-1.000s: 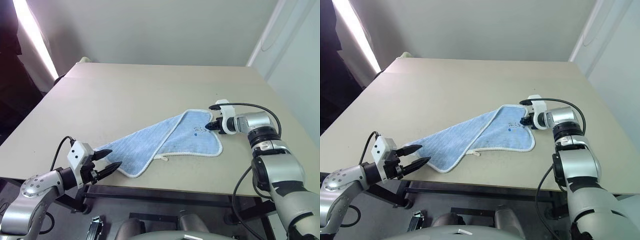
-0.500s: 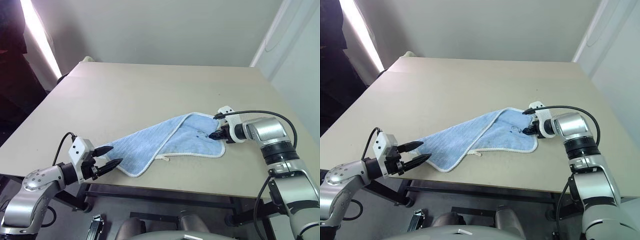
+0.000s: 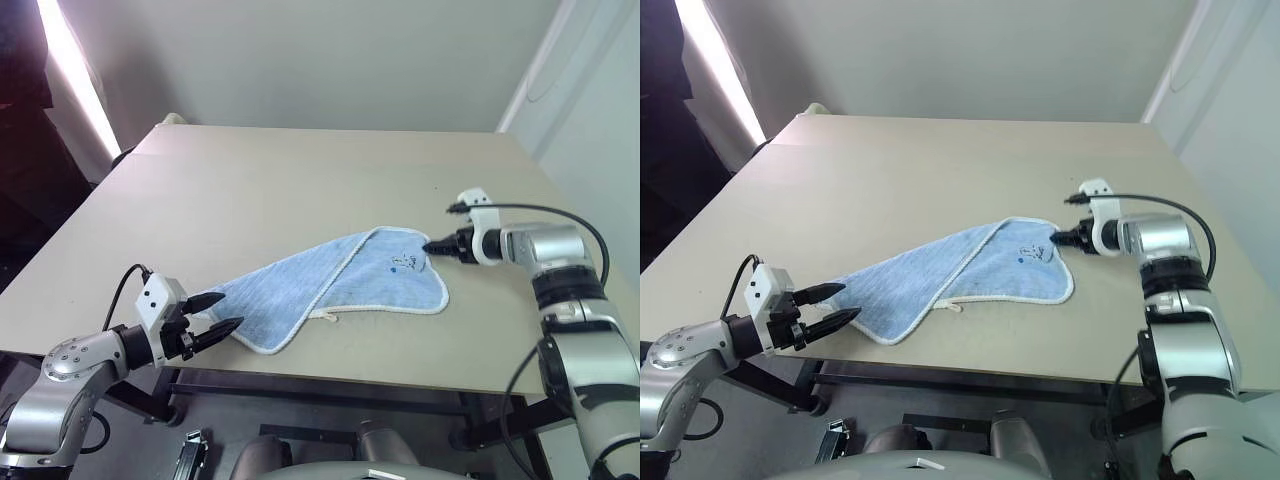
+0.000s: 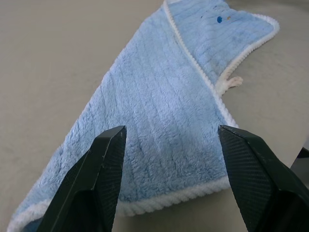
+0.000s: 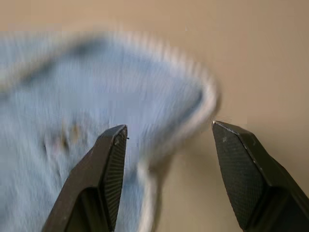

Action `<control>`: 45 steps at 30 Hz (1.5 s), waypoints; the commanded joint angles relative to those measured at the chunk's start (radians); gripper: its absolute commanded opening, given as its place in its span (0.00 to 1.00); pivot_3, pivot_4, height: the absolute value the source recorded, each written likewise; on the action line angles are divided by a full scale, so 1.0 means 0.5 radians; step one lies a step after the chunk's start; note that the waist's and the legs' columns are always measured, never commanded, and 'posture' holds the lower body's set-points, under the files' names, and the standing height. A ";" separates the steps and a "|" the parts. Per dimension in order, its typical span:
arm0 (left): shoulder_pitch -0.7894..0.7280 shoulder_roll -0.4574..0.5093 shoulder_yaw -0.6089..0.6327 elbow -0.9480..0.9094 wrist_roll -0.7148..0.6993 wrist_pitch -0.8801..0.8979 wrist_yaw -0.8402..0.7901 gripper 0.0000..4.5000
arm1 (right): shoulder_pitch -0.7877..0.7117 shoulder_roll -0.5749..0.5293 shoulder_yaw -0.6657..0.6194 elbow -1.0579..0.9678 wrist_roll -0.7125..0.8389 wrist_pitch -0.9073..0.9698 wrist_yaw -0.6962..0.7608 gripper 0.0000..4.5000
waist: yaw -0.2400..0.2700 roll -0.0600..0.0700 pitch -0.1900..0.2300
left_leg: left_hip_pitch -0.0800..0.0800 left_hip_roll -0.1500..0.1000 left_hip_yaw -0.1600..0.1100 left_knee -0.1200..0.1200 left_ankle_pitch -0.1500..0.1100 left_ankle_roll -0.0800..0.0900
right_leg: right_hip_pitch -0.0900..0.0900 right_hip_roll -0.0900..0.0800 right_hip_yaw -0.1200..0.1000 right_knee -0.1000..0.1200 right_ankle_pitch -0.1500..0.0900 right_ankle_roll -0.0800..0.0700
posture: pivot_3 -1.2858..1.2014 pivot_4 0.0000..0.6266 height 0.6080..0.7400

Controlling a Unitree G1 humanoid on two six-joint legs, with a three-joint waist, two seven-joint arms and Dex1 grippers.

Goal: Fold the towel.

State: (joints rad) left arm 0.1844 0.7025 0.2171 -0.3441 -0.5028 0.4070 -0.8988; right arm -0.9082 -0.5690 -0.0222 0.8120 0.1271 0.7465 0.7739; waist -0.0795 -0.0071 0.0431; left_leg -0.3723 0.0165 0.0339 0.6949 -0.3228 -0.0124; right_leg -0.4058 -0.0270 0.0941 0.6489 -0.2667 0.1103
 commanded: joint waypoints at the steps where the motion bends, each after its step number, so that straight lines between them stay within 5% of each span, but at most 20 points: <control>1: -0.037 0.011 0.025 -0.023 -0.012 -0.003 0.011 0.71 | -0.132 0.105 -0.071 0.244 -0.013 -0.285 -0.185 0.65 | -0.001 0.000 0.000 | 0.000 0.000 -0.001 0.000 0.000 0.000 | 0.000 0.000 0.000 0.000 0.000 0.000 | 0.52 0.00 0.82; 11: 0.032 0.002 0.060 -0.093 -0.031 0.015 0.061 0.71 | -0.200 0.315 -0.025 0.801 -0.235 -1.042 -0.677 0.65 | -0.008 0.001 0.000 | -0.004 0.000 -0.001 -0.001 0.000 0.000 | -0.002 -0.005 0.001 -0.001 0.003 0.005 | 0.52 0.00 0.82; 30: 0.050 0.018 0.066 -0.083 -0.041 -0.002 0.088 0.71 | -0.174 0.368 -0.057 0.941 -0.282 -0.774 -0.512 0.65 | -0.091 -0.002 -0.002 | 0.002 0.000 -0.002 -0.001 0.000 0.000 | 0.004 -0.003 0.001 0.000 0.003 0.005 | 0.52 0.00 0.82; 39: -0.011 0.025 0.032 -0.055 -0.018 -0.002 0.066 0.71 | -0.179 0.389 -0.043 0.960 -0.336 -0.783 -0.681 0.01 | -0.089 -0.005 -0.004 | 0.014 0.000 -0.003 0.001 0.000 0.000 | 0.018 -0.004 0.001 -0.001 0.002 0.004 | 0.52 0.00 0.82; 45: -0.049 0.075 -0.148 -0.051 0.143 -0.035 0.035 0.71 | -0.194 0.379 -0.057 0.945 -0.319 -0.776 -0.666 0.01 | -0.084 -0.005 -0.003 | 0.032 0.000 -0.004 0.001 0.000 0.000 | 0.035 -0.005 0.001 -0.004 -0.001 -0.001 | 0.52 0.00 0.82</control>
State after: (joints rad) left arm 0.1783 0.7318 0.1703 -0.3543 -0.4598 0.4210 -0.8720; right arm -0.9989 -0.3678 -0.0453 1.2695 -0.0253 0.3398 0.4504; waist -0.1215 -0.0095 0.0415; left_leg -0.3565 0.0163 0.0320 0.6952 -0.3228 -0.0124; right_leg -0.3885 -0.0295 0.0945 0.6470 -0.2673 0.1097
